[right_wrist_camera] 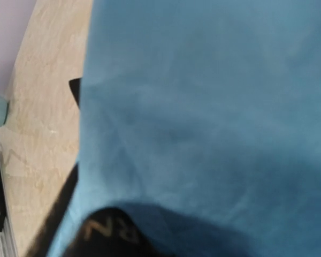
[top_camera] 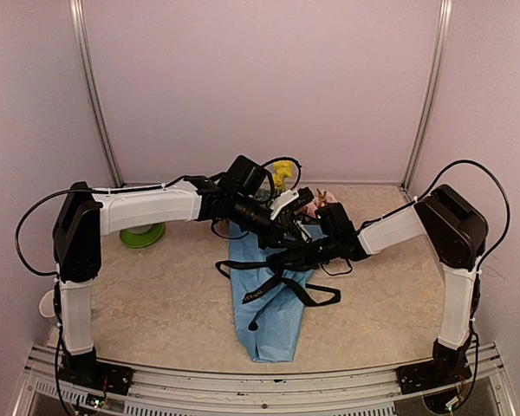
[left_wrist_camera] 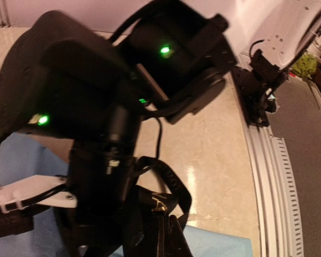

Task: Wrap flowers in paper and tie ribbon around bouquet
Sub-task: Place the left side of the ribbon on the folded bouquet.

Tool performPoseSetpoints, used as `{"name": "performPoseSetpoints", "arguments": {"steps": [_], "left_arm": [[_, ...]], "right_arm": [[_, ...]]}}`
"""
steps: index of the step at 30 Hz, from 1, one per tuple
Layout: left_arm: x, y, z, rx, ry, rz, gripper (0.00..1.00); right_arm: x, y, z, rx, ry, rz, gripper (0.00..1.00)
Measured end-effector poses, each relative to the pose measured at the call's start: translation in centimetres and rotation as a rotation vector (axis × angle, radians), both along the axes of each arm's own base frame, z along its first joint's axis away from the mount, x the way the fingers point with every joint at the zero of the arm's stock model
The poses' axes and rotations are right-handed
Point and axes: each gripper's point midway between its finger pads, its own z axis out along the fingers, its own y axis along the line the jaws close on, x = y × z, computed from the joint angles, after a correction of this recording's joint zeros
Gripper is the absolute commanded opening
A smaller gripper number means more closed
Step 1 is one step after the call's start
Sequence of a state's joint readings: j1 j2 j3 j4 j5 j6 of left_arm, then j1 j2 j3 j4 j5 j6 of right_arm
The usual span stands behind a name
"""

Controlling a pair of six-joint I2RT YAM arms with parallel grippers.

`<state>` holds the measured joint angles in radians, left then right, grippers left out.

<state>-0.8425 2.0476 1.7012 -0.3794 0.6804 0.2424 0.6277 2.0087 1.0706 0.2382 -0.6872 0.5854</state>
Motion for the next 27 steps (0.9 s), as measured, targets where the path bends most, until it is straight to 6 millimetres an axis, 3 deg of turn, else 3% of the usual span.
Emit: {"name": "performPoseSetpoints", "arguments": {"steps": [5,9,12,18,21,24,25,27], "left_arm": [[-2.3,-0.6,1.1,-0.041,0.008,-0.085,0.00],[-2.2,-0.9,2.1,-0.058,-0.014,-0.098,0.01],[-1.4,-1.2,3.0,-0.080,-0.070,-0.078,0.12],[1.3,-1.0,2.9,-0.070,-0.120,0.009,0.75],[3.3,-0.7,1.5,-0.021,-0.139,0.080,0.97],[4.5,0.0,0.3,0.033,-0.158,0.145,0.98],[4.8,0.3,0.2,0.043,-0.171,0.167,0.95],[5.3,1.1,-0.2,0.070,-0.183,0.214,0.69]], "right_arm": [[0.0,0.0,0.0,0.000,0.004,0.000,0.14],[-0.1,0.0,-0.1,0.001,0.010,-0.001,0.18],[-0.3,-0.1,-0.2,-0.001,0.015,-0.001,0.22],[-0.3,-0.1,-0.1,0.002,0.013,-0.002,0.23],[-0.3,-0.2,-0.1,0.001,0.013,-0.006,0.23],[-0.4,-0.4,-0.4,-0.003,0.019,-0.010,0.23],[-0.4,-0.4,-0.4,-0.004,0.020,-0.010,0.23],[-0.4,-0.5,-0.5,-0.005,0.020,-0.011,0.23]]}}
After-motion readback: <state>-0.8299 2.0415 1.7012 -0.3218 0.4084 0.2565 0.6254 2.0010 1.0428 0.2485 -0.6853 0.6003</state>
